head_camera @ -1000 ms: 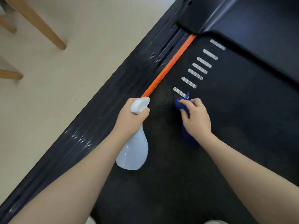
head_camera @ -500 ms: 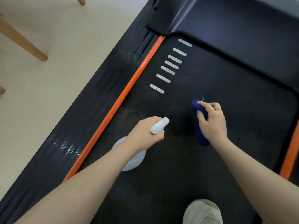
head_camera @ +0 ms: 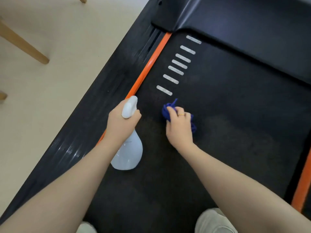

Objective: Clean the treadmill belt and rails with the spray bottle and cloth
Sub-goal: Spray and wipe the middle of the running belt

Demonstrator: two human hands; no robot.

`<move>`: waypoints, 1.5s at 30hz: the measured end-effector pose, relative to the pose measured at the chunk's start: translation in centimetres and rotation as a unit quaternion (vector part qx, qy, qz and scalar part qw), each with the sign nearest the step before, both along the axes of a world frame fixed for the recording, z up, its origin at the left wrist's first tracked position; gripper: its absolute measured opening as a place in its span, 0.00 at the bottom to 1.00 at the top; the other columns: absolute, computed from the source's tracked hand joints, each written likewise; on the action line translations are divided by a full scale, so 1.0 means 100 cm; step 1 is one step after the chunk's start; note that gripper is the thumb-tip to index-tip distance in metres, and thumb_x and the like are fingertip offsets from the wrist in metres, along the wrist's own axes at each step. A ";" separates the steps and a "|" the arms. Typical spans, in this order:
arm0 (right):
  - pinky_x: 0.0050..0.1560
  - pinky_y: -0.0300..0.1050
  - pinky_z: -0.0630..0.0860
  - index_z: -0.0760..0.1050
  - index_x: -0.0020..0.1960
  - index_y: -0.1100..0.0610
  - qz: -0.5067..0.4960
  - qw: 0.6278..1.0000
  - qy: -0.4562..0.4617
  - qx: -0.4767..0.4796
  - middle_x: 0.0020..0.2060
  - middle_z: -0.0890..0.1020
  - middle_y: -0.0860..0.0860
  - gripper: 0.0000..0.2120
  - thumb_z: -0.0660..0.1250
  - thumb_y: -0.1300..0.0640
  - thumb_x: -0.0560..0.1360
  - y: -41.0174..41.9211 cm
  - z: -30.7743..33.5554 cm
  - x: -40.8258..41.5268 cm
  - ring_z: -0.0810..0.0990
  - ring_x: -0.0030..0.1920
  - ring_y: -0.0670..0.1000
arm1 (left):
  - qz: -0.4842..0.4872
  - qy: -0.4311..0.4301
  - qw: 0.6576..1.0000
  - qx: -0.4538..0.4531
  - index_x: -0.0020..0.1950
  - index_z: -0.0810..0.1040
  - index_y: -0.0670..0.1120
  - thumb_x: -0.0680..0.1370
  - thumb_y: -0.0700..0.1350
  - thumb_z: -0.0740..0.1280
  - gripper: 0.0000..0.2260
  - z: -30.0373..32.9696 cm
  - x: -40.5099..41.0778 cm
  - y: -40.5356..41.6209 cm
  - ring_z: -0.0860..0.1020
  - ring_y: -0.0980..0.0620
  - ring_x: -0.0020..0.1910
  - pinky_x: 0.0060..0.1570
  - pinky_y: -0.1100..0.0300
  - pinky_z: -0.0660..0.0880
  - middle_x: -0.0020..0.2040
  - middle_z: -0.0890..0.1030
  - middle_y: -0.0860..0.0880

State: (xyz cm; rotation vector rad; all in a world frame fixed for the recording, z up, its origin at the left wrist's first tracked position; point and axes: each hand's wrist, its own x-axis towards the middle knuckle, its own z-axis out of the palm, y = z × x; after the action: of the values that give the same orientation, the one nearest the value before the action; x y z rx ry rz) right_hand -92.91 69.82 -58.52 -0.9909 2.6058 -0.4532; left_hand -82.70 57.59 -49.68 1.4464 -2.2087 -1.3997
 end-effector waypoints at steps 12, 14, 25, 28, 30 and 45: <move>0.56 0.53 0.68 0.73 0.61 0.56 0.030 0.998 0.064 -0.006 0.60 0.70 0.59 0.15 0.61 0.64 0.76 -0.097 -0.008 -0.058 0.69 0.54 0.61 | 0.034 0.077 0.996 -0.037 0.57 0.77 0.52 0.74 0.38 0.66 0.14 -0.012 0.014 -0.041 0.77 0.61 0.47 0.43 0.78 0.70 0.50 0.80 0.53; 0.46 0.55 0.74 0.77 0.54 0.59 0.131 0.988 0.057 -0.053 0.51 0.74 0.62 0.13 0.68 0.66 0.70 -0.091 -0.008 -0.028 0.72 0.45 0.62 | 0.054 0.068 0.996 -0.025 0.61 0.77 0.48 0.74 0.37 0.66 0.16 -0.016 0.014 -0.047 0.77 0.60 0.50 0.43 0.80 0.69 0.52 0.80 0.54; 0.42 0.53 0.72 0.78 0.54 0.54 0.036 0.997 0.045 -0.048 0.50 0.74 0.59 0.12 0.65 0.62 0.72 -0.105 -0.008 -0.018 0.73 0.46 0.62 | 0.015 0.074 0.997 -0.018 0.50 0.74 0.52 0.74 0.34 0.65 0.13 -0.017 0.004 -0.046 0.73 0.61 0.39 0.41 0.77 0.68 0.43 0.77 0.53; 0.30 0.49 0.72 0.80 0.47 0.56 0.234 0.967 0.013 -0.096 0.39 0.75 0.58 0.12 0.73 0.64 0.65 -0.085 -0.010 0.019 0.73 0.34 0.60 | -0.007 0.089 0.996 -0.025 0.55 0.76 0.49 0.74 0.36 0.66 0.13 -0.015 0.006 -0.046 0.74 0.70 0.42 0.42 0.78 0.69 0.43 0.75 0.60; 0.31 0.48 0.70 0.80 0.48 0.54 0.288 0.953 0.034 -0.086 0.39 0.75 0.58 0.12 0.73 0.62 0.65 -0.087 -0.012 0.001 0.73 0.34 0.60 | -0.001 0.096 0.995 -0.025 0.56 0.76 0.49 0.73 0.38 0.66 0.13 -0.014 0.011 -0.044 0.74 0.72 0.44 0.43 0.79 0.68 0.45 0.76 0.61; 0.41 0.54 0.73 0.76 0.61 0.53 0.333 0.943 0.006 -0.019 0.48 0.73 0.60 0.16 0.66 0.61 0.74 -0.063 -0.003 -0.026 0.72 0.43 0.61 | -0.078 0.053 0.995 -0.030 0.63 0.76 0.45 0.75 0.38 0.68 0.16 -0.011 0.003 -0.032 0.76 0.60 0.46 0.44 0.79 0.69 0.50 0.78 0.56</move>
State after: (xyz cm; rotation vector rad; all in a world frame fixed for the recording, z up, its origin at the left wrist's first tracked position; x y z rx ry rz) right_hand -95.53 63.52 -58.86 -1.7812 2.0856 -0.3140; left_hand -82.40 54.34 -50.77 1.1749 -2.3183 -1.4082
